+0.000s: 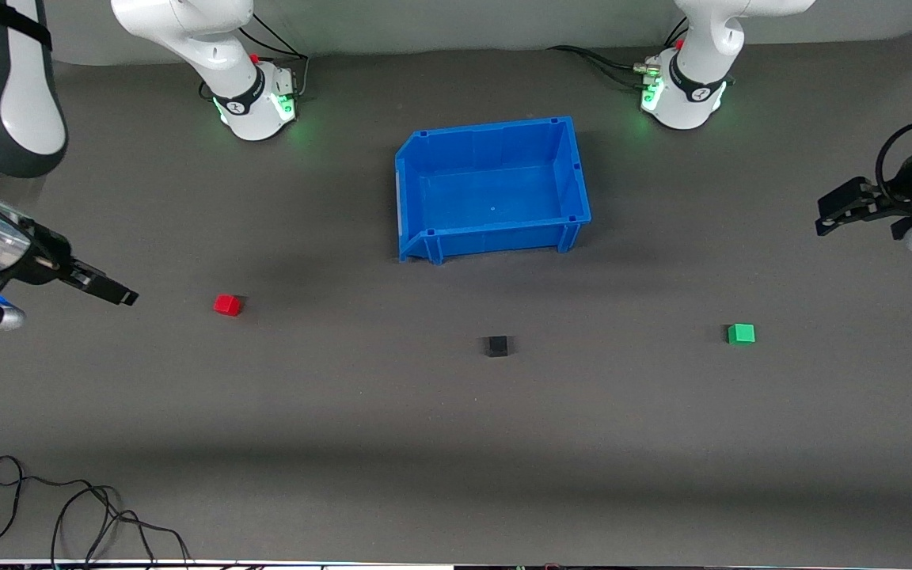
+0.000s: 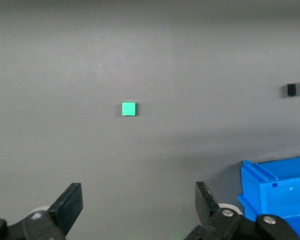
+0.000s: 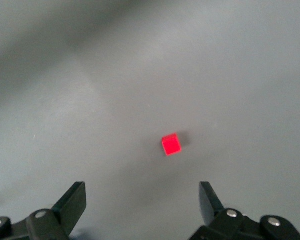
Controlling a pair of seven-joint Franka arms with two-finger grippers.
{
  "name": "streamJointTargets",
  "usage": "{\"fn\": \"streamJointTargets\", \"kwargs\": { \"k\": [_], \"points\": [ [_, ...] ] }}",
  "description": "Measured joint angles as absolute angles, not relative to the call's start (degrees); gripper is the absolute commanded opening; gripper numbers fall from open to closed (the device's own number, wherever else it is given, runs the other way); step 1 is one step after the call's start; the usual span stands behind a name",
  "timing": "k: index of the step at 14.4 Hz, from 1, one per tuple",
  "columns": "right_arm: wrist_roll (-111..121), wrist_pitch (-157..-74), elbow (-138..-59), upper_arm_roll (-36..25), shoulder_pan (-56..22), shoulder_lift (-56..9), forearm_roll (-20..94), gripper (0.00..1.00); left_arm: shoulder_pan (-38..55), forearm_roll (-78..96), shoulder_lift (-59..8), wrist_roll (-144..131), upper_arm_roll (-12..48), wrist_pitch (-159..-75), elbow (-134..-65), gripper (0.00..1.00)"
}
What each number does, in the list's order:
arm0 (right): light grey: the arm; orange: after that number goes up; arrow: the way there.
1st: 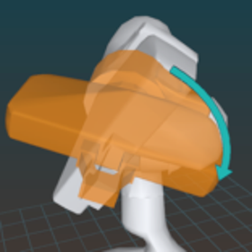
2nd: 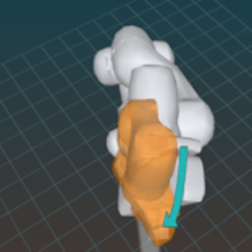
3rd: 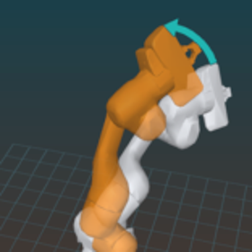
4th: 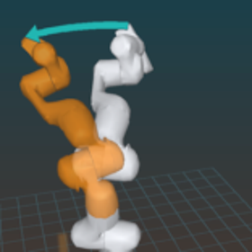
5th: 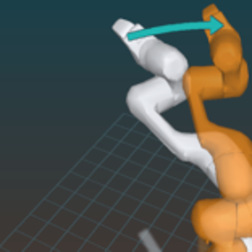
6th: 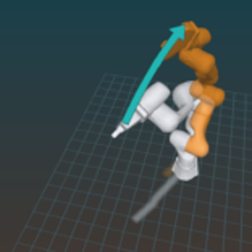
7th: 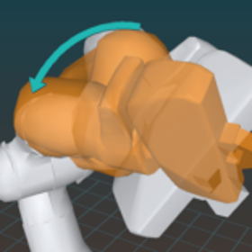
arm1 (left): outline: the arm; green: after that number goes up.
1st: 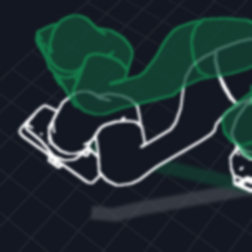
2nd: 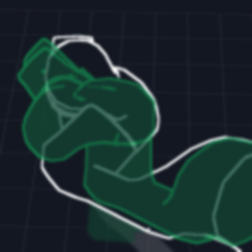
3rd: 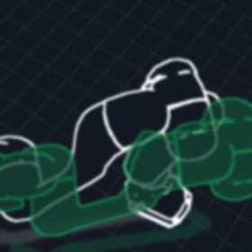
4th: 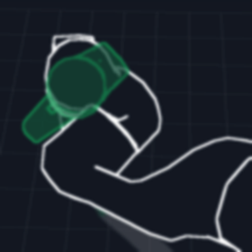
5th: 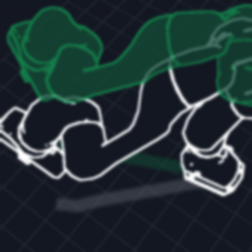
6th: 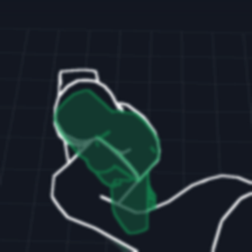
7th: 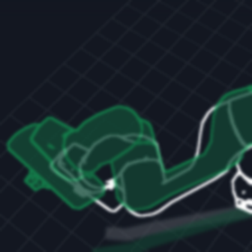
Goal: Attach green and red cubes to black cube
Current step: 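Lower the right gripper to the red cube while the left gripper nears green, then close the right gripper on the red cube while the left gripper grasps green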
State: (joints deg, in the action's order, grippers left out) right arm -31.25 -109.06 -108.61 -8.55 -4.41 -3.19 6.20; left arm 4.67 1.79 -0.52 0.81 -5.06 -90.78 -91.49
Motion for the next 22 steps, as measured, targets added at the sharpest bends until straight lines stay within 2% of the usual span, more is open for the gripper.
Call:
{"fn": "streamJointTargets", "kwargs": {
  "k": [7,9,11,16,18,20,22],
  "points": [
    [-52.9,-110.4,-112.1,-8.7,-3.0,-9.7,6.6,1.00,-7.6,17.7,-4.0,-8.6,-5.7,-86.3,-91.7,1.00],
    [-57.0,-111.3,-112.2,-8.6,-3.0,-11.2,6.7,0.73,-8.9,18.6,-5.3,-16.2,-5.7,-85.8,-91.7,1.00],
    [-61.1,-114.3,-113.5,-8.6,-3.1,-12.5,6.7,0.82,-8.8,18.7,-6.3,-27.4,-5.5,-85.8,-91.7,1.00],
    [-74.1,-118.4,-116.2,-8.2,-3.4,-17.2,6.7,0.79,-8.8,18.8,-10.0,-52.9,-5.4,-87.8,-92.4,1.00],
    [-77.3,-119.0,-116.3,-7.9,-3.5,-19.4,6.7,0.82,-9.0,20.3,-11.3,-58.0,-5.4,-92.2,-95.1,1.00],
    [-78.4,-119.9,-116.4,-7.8,-3.5,-21.4,6.7,1.00,-9.9,22.9,-11.9,-59.3,-5.5,-98.2,-99.7,1.00],
    [-78.7,-122.1,-116.5,-7.7,-4.1,-23.5,6.7,1.00,-10.7,25.7,-12.2,-59.4,-5.6,-105.3,-104.8,1.00]
  ]
}}
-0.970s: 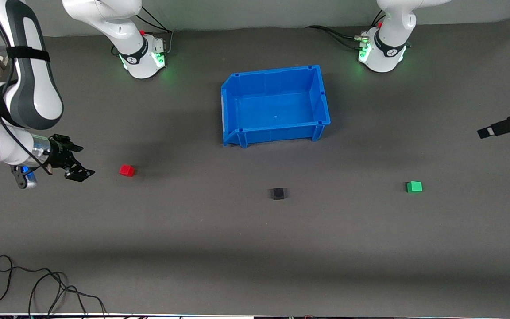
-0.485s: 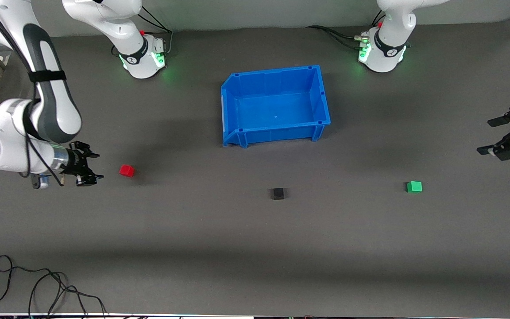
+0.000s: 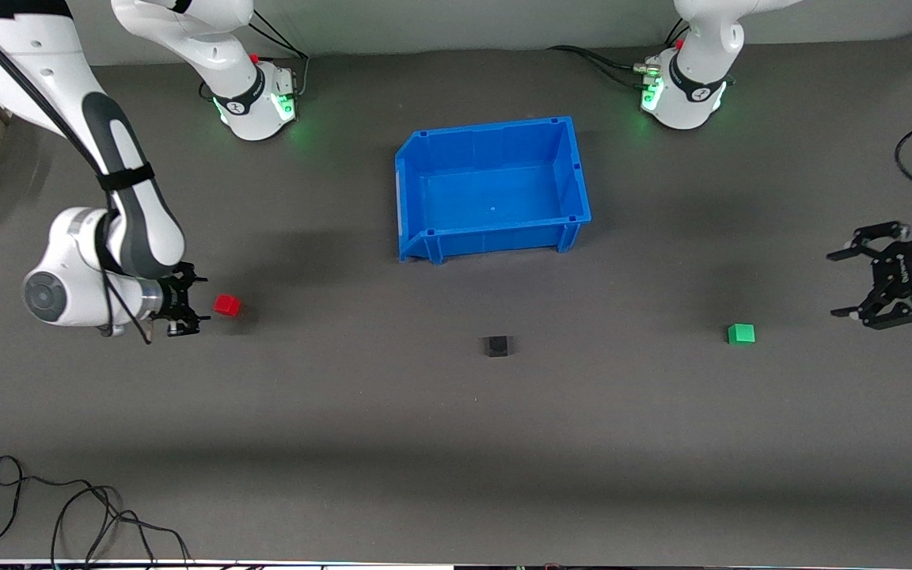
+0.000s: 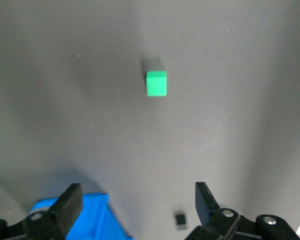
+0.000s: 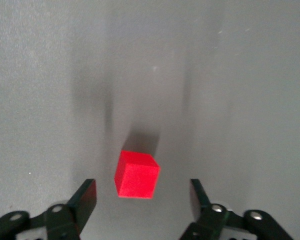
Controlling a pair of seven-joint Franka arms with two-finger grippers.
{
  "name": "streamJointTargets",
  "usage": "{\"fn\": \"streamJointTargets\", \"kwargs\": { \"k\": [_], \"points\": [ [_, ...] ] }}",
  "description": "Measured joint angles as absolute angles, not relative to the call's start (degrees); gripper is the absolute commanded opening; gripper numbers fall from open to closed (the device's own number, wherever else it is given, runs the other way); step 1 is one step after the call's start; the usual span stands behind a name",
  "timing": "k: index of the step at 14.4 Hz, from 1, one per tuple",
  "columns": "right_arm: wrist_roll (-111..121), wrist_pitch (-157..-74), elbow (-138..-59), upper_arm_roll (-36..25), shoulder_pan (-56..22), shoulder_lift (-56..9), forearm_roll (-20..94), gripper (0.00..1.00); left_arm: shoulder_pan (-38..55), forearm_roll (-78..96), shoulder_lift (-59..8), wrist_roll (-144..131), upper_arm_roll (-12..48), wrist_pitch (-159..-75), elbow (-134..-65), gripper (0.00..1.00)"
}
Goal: Attach green and red cubes to black cube
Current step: 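Close the right gripper on the red cube while the left gripper grasps green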
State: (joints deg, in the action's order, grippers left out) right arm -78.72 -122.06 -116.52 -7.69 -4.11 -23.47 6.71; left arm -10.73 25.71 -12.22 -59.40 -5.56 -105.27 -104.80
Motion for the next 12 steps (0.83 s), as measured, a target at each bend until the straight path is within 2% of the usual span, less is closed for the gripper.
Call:
{"fn": "streamJointTargets", "kwargs": {
  "k": [2,4,9,10,12],
  "points": [
    [-79.0,-123.5,-116.5,-7.6,-4.6,-24.6,6.7,0.98,-10.9,29.1,-12.7,-59.5,-5.5,-111.5,-109.4,1.00],
    [-79.0,-124.1,-116.6,-7.6,-4.6,-25.2,6.7,0.92,-10.9,32.8,-14.2,-59.5,-5.5,-115.2,-112.2,1.00],
    [-79.1,-126.7,-117.3,-7.6,-5.6,-27.9,6.7,0.71,-10.3,36.3,-21.4,-59.4,-4.7,-123.9,-113.2,1.00],
    [-79.1,-126.9,-117.4,-7.6,-5.6,-28.1,6.7,0.64,-10.0,36.4,-22.8,-59.0,-4.5,-125.4,-113.3,1.00],
    [-79.1,-127.0,-117.6,-7.6,-5.6,-28.1,6.7,0.63,-9.4,36.6,-25.6,-57.0,-4.2,-127.6,-113.3,1.00]
  ]
}}
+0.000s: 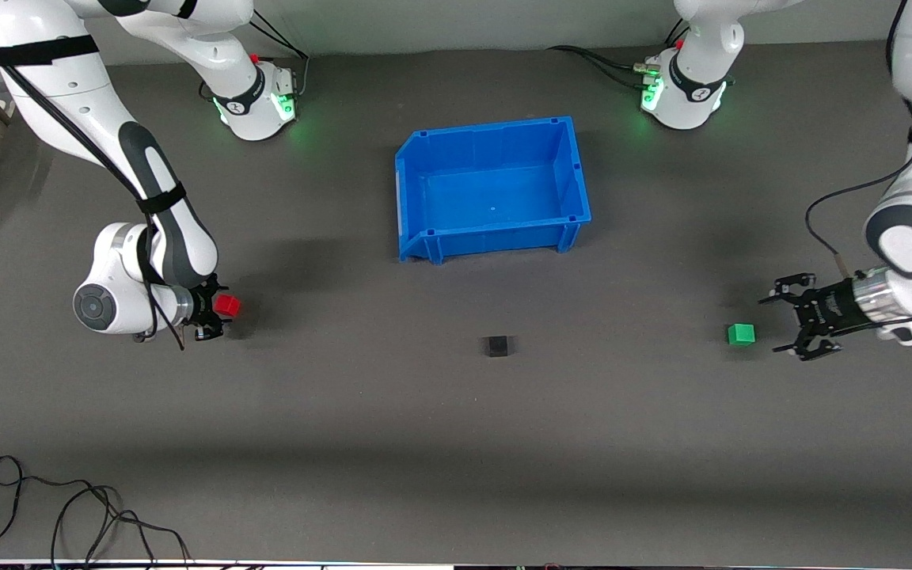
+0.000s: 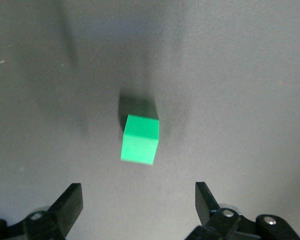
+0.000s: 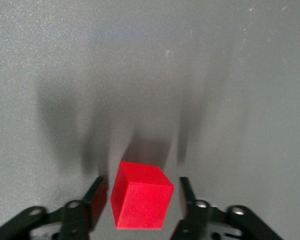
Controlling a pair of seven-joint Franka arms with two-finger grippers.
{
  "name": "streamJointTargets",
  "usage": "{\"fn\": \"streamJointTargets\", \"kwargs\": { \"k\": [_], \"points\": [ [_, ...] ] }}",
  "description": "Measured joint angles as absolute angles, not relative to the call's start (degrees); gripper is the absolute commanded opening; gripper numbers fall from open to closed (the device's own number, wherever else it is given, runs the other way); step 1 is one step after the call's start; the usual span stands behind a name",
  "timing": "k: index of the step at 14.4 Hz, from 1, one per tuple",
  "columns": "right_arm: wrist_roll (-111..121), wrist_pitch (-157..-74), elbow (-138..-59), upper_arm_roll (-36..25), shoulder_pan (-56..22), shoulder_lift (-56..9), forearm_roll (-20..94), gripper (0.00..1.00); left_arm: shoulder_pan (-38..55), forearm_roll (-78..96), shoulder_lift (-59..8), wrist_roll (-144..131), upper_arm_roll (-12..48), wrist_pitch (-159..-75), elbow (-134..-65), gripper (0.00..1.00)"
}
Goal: Attach green and red cubes to black cube
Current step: 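Close the right gripper on the red cube while the left gripper grasps green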
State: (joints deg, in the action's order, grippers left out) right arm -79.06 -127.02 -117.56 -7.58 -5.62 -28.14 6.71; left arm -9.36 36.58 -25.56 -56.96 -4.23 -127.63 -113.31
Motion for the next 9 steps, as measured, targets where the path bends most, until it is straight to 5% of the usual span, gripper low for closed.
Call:
{"fn": "streamJointTargets", "kwargs": {
  "k": [7,8,9],
  "points": [
    [-78.6,-127.0,-117.5,-7.6,-5.6,-28.1,6.7,0.66,-8.9,40.3,-30.3,-45.6,-4.2,-130.4,-113.8,1.00],
    [-78.6,-127.0,-117.5,-7.6,-5.6,-28.1,6.6,0.62,-8.9,40.5,-30.7,-45.0,-4.2,-131.1,-113.8,1.00],
    [-78.5,-127.0,-117.5,-7.6,-5.6,-28.1,6.4,0.47,-8.9,40.5,-31.1,-44.6,-4.2,-131.5,-113.9,1.00]
  ]
}}
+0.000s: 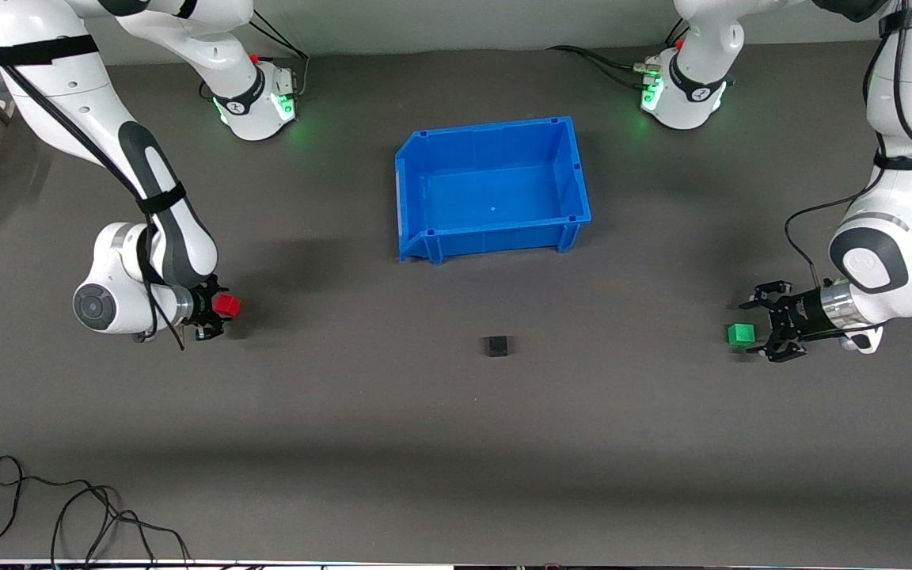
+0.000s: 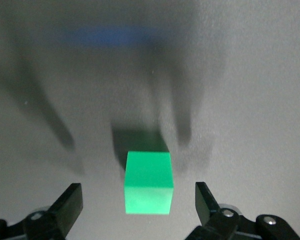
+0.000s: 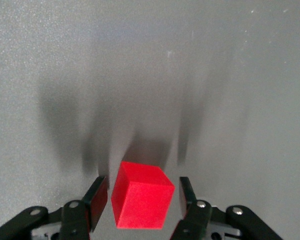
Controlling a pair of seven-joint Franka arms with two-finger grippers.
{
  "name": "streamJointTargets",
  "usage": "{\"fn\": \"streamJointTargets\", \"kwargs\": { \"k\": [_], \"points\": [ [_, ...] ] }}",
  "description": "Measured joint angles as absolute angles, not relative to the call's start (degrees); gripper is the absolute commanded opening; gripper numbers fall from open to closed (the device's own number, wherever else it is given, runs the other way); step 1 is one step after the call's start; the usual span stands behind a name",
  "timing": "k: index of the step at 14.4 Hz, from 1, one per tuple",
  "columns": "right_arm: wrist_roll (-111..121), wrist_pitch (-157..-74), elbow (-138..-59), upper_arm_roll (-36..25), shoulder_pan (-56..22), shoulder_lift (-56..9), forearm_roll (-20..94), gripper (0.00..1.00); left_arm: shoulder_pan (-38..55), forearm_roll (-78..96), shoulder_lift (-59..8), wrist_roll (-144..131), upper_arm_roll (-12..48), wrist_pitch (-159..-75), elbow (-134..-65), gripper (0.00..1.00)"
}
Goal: Attach green and red cubes to black cube
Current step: 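Close the right gripper on the red cube while the left gripper grasps green, then carry the red cube with the right gripper while the left gripper carries green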
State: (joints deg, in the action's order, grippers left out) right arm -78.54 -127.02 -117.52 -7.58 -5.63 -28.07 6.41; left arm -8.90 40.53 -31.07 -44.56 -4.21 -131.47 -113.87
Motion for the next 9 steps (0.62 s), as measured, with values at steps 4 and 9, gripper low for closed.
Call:
{"fn": "streamJointTargets", "kwargs": {
  "k": [4,9],
  "points": [
    [-78.5,-127.0,-117.3,-7.6,-5.6,-27.4,5.7,0.31,-9.3,40.7,-31.9,-43.2,-4.3,-131.8,-113.9,0.80],
    [-77.3,-124.1,-116.8,-7.5,-7.2,-22.2,5.3,0.29,-9.4,40.7,-31.9,-42.8,-4.3,-131.9,-113.9,0.43]
  ]
}}
